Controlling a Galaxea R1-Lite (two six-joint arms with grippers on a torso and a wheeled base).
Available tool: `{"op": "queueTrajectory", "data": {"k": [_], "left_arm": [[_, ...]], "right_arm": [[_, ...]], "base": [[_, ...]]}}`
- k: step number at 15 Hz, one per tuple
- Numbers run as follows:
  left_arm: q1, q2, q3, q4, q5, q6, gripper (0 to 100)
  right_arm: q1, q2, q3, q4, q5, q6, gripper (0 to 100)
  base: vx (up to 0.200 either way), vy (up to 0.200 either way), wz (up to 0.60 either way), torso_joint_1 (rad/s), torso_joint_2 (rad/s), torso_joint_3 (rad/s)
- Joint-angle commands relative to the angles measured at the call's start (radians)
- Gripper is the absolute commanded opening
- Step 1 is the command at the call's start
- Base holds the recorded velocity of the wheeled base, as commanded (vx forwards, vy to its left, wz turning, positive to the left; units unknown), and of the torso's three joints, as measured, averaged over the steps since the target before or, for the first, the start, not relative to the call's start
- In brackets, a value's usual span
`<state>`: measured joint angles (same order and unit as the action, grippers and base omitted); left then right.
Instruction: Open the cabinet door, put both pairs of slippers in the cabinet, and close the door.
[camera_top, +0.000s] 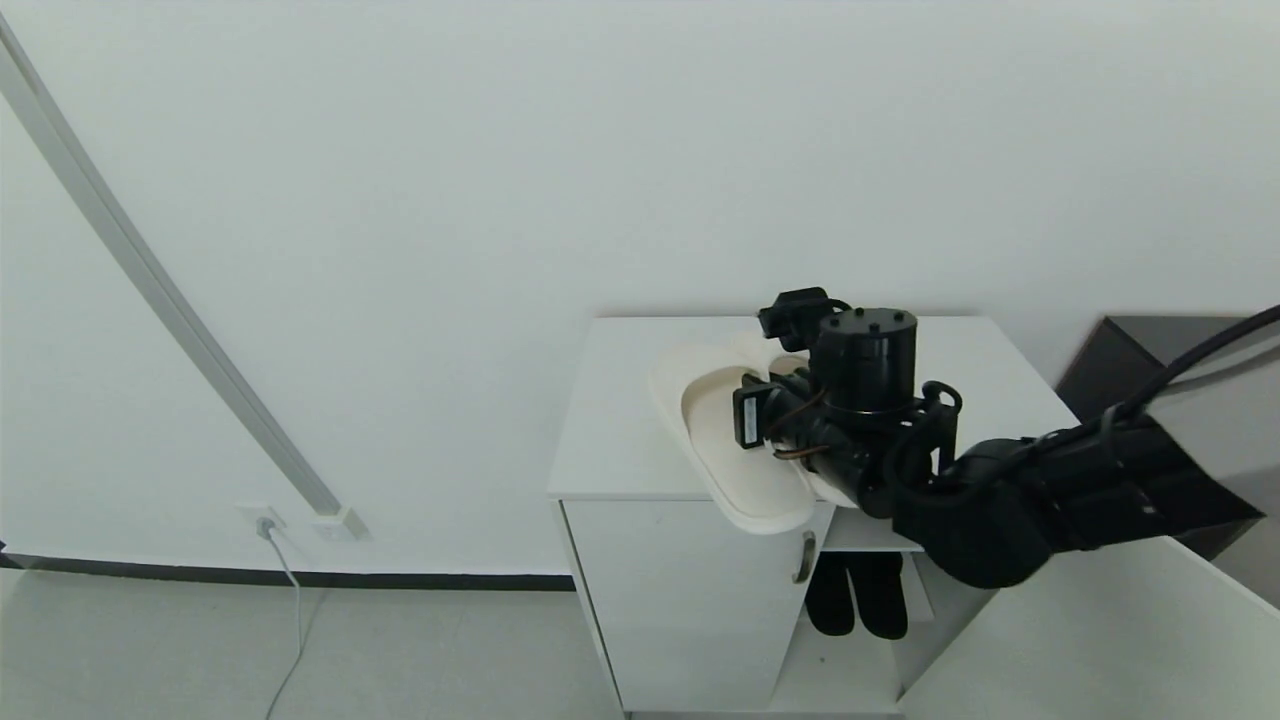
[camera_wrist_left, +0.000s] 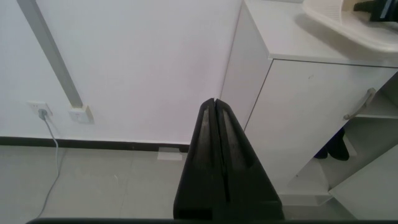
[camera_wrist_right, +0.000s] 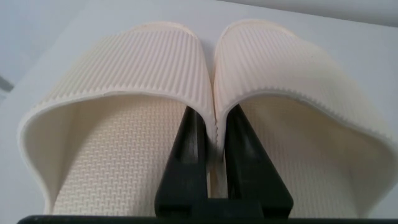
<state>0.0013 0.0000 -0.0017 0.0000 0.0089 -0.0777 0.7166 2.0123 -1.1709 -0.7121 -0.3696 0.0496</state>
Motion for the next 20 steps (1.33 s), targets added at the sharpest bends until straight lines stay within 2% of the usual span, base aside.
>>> {"op": "queueTrajectory", "data": {"k": [1,6,14,20], "left_arm": [[0.000,0.002,0.000,0.000,0.000,-0.001,0],[0.000,0.002,0.000,0.000,0.000,0.001,0],[0.000,0.000,0.000,0.000,-0.001,0.001,0],[0.000,0.002,0.000,0.000,-0.001,0.001,0]], "right_arm": [[0.037,-0.142,0.112,0.000,0.024,0.001,0],[0.066,-0.199,0.201,0.000,0.054,0.035,0],[0.080,-0.216,0.252,0.002,0.060,0.030,0],[0.087,-0.216,0.258,-0.001,0.057,0.030,0]], "base": [[0.000,0.000,0.00,0.000,0.00,0.000],[0.000,0.000,0.00,0.000,0.00,0.000],[0.000,0.000,0.00,0.000,0.00,0.000],[-0.200,0.000,0.00,0.002,0.00,0.002]]}}
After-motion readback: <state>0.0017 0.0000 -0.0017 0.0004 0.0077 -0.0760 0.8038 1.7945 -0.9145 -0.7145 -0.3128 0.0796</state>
